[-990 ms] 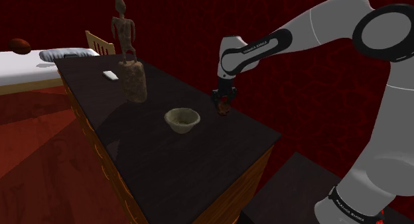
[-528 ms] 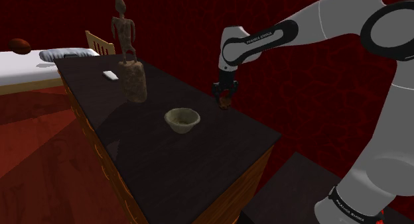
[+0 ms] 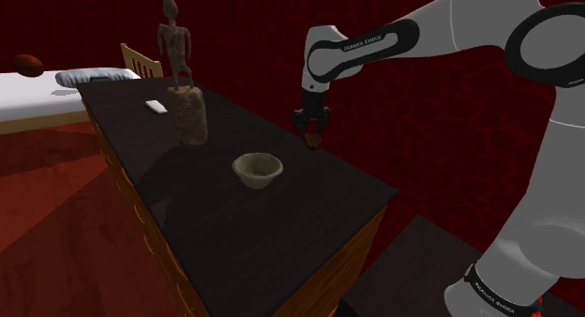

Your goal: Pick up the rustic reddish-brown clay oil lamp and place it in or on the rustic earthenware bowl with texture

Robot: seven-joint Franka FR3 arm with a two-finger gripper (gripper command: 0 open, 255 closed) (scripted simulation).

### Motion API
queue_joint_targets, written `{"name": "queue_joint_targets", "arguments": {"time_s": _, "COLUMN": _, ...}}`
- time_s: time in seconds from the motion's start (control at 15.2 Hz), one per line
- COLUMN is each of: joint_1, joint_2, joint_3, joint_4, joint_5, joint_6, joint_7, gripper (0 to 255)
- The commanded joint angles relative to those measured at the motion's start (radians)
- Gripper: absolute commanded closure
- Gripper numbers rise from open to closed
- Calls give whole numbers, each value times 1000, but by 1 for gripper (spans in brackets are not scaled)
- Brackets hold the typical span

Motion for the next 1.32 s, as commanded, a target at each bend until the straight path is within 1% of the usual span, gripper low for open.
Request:
{"name": "queue_joint_targets", "arguments": {"time_s": 0.0, "joint_1": 24, "joint_2": 43, "joint_3": 13, "joint_4": 65, "joint_5": -6, "joint_6": -23, "joint_7": 38, "gripper": 255}}
{"name": "queue_joint_targets", "arguments": {"time_s": 0.26, "joint_1": 76, "joint_2": 147, "joint_3": 34, "joint_4": 218, "joint_5": -21, "joint_6": -76, "joint_7": 110, "gripper": 255}}
{"name": "queue_joint_targets", "arguments": {"time_s": 0.53, "joint_1": 133, "joint_2": 271, "joint_3": 49, "joint_4": 410, "joint_5": -37, "joint_6": -147, "joint_7": 174, "gripper": 255}}
{"name": "queue_joint_targets", "arguments": {"time_s": 0.73, "joint_1": 180, "joint_2": 386, "joint_3": 54, "joint_4": 597, "joint_5": -50, "joint_6": -220, "joint_7": 216, "gripper": 255}}
{"name": "queue_joint_targets", "arguments": {"time_s": 0.79, "joint_1": 205, "joint_2": 455, "joint_3": 56, "joint_4": 711, "joint_5": -57, "joint_6": -267, "joint_7": 233, "gripper": 255}}
{"name": "queue_joint_targets", "arguments": {"time_s": 1.25, "joint_1": 201, "joint_2": 457, "joint_3": 54, "joint_4": 621, "joint_5": -58, "joint_6": -174, "joint_7": 238, "gripper": 255}}
